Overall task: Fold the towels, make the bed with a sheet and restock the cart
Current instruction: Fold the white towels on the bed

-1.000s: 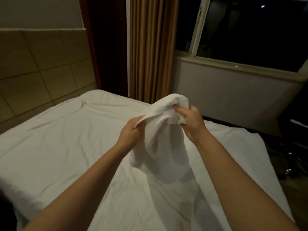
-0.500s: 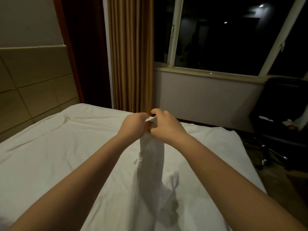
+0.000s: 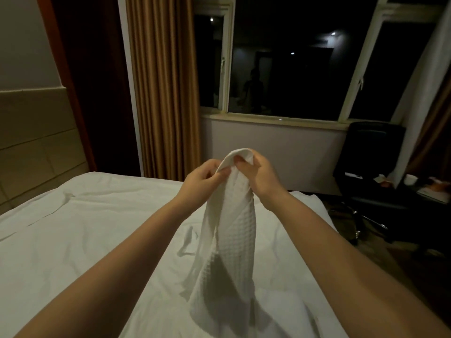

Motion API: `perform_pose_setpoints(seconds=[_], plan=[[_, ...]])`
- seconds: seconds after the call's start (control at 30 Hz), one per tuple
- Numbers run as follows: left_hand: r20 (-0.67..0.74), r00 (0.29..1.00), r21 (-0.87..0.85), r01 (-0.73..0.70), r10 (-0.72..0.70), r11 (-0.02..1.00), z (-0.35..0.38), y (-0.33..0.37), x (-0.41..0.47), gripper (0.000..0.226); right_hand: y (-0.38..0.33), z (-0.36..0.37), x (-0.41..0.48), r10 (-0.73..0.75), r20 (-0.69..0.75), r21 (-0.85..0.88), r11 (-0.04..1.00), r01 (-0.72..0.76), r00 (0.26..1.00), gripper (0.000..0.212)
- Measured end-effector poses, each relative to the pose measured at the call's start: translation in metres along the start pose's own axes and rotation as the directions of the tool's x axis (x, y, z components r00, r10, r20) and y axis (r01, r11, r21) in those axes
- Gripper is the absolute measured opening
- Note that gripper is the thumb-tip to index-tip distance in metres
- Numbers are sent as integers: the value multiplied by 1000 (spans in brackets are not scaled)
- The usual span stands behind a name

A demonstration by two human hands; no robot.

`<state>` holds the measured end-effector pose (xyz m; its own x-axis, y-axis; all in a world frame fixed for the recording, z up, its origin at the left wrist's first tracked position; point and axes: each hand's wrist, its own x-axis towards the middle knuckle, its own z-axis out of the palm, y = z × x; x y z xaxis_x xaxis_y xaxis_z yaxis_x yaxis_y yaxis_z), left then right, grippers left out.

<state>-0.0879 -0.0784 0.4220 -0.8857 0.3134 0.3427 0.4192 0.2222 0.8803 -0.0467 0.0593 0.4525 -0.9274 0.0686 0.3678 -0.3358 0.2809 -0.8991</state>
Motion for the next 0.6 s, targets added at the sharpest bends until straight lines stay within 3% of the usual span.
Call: perform_pose_setpoints(seconds=[0.1, 0.2, 0.33, 0.5, 0.6], plan=[[35, 998, 13, 49, -50, 999, 12, -8, -2, 25, -13, -11, -9, -38, -70, 62, 997, 42, 997, 14], [70, 980, 18, 186, -187, 982, 23, -27, -8, 24, -26, -23, -14, -64, -154, 122, 989, 84, 986, 19], [70, 955, -61, 294, -290, 954, 28, -46, -15, 27, -35, -40, -18, -97, -208, 85, 990, 117, 973, 16], [-132, 965, -18, 226, -227, 974, 11, -39, -6, 31, -13, -60, -22, -41, -216, -138, 990, 11, 975, 13], [-101, 986, 159, 147, -132, 976, -1, -24, 3, 37, -4, -62, -28, 5, -150, -313, 948, -52, 989, 15]])
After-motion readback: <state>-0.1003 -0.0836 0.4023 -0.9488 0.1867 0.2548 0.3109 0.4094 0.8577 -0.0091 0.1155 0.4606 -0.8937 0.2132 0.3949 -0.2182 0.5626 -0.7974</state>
